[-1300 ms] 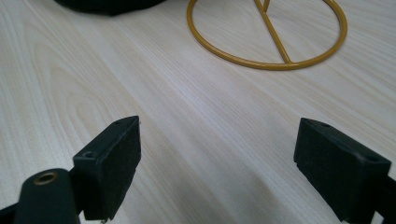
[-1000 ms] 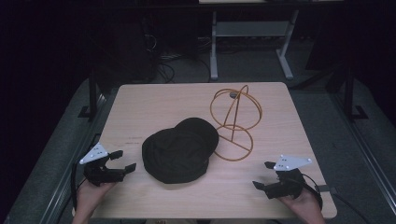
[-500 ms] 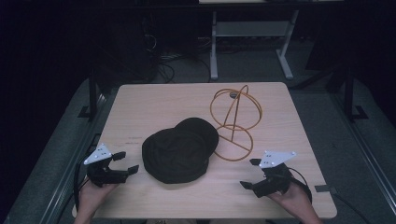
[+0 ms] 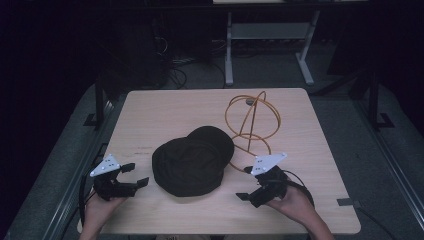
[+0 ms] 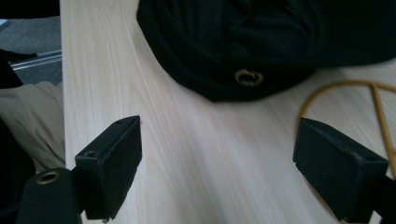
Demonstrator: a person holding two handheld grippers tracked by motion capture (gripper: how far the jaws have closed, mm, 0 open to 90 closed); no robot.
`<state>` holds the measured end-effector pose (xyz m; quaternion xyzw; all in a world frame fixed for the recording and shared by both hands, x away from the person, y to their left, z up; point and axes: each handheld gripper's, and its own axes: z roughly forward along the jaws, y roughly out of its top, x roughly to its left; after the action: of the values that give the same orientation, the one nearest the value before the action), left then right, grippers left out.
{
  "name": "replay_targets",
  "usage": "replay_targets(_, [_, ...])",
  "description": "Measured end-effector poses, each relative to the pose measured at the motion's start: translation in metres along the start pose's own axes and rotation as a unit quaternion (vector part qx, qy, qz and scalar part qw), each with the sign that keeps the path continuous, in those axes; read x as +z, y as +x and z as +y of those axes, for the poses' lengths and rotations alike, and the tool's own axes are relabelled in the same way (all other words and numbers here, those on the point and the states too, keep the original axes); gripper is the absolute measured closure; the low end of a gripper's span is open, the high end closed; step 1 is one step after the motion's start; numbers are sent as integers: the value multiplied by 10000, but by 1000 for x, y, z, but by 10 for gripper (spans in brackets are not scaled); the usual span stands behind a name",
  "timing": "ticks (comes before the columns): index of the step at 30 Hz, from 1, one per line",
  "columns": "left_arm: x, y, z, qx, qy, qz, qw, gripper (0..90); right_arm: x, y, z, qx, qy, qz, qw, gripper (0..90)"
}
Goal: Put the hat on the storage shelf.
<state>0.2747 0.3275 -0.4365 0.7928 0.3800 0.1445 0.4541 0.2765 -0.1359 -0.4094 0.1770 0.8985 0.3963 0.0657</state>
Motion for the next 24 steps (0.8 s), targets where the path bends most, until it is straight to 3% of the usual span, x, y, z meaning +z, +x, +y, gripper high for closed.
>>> replay_targets(11, [-2,3,-1,-83,-44,-3,10000,166,43,13,40,-618,167,297,9975,204])
replay_targets(20, [-3,2,-1,-87,-40,-48,9999,166,63,13,65,-678,196,394,9967,238])
replay_targets(24, [-2,4,-2,-100,-35,-53,9999,166,71,13,75,-831,248,426,9953,283])
